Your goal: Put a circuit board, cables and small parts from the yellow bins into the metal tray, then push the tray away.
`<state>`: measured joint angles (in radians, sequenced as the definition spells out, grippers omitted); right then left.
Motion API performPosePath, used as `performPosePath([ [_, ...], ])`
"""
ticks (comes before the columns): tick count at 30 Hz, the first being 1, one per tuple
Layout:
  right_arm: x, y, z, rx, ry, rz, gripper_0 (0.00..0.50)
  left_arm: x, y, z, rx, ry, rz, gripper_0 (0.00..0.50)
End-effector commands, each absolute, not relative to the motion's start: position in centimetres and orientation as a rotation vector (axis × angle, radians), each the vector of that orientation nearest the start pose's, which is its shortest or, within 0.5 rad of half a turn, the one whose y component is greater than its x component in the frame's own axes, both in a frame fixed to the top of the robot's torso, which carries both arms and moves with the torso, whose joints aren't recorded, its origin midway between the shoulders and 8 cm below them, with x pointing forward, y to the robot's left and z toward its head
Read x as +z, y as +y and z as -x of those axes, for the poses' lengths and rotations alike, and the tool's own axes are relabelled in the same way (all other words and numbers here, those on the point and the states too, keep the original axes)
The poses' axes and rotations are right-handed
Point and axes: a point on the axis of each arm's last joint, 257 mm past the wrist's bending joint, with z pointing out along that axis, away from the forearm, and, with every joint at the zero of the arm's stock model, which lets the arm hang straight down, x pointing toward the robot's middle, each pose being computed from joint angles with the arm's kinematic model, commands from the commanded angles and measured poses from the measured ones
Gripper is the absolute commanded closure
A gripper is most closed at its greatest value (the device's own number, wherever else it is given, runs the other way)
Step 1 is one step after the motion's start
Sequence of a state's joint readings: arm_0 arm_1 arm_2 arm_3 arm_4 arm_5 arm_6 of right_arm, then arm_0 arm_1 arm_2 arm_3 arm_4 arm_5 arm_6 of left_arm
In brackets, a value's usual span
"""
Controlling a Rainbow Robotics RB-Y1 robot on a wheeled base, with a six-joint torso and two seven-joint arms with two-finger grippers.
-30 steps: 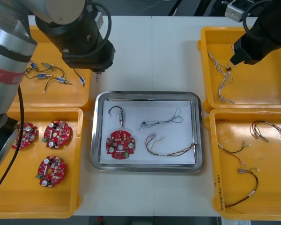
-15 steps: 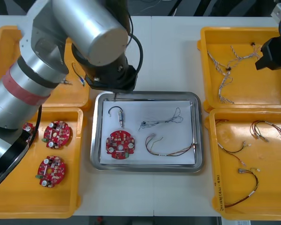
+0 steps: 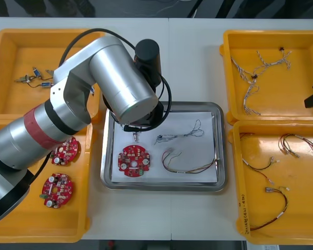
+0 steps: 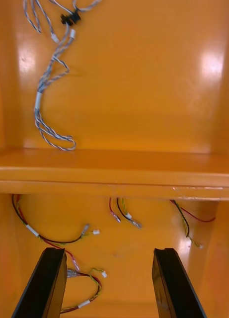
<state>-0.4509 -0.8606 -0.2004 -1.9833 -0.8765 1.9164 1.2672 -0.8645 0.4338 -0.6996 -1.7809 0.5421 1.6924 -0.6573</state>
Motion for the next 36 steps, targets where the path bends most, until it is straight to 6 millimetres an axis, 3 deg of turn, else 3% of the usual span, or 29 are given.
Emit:
performPosePath([
  [1,-10.3,-39.1,-41.5,-0.087,2.617,-0.012,0.0,-21.8,3.1,-46.1,-0.099,2.603,-0.169,0.5],
  [10,-12.4,-40.2,-39.5,-0.143,2.646,-0.03,0.0,-23.7,3.1,-47.3,-0.127,2.595,-0.127,0.5],
  [29,-13.2,-39.3,-39.0,-0.109,2.649,-0.016,0.0,-24.4,4.1,-48.5,-0.11,2.582,-0.112,0.493],
  [31,-13.2,-39.3,-39.0,-0.11,2.649,-0.014,0.0,-24.4,4.1,-48.5,-0.109,2.583,-0.113,0.419],
  [32,-13.2,-39.3,-39.0,-0.11,2.649,-0.014,0.0,-24.4,4.2,-48.5,-0.107,2.583,-0.113,0.342],
  [33,-13.2,-39.3,-39.0,-0.11,2.649,-0.014,0.0,-24.4,4.3,-48.5,-0.106,2.583,-0.109,0.213],
  [36,-13.2,-39.2,-39.0,-0.108,2.649,-0.015,0.0,-24.6,4.5,-48.4,-0.102,2.587,-0.107,0.099],
])
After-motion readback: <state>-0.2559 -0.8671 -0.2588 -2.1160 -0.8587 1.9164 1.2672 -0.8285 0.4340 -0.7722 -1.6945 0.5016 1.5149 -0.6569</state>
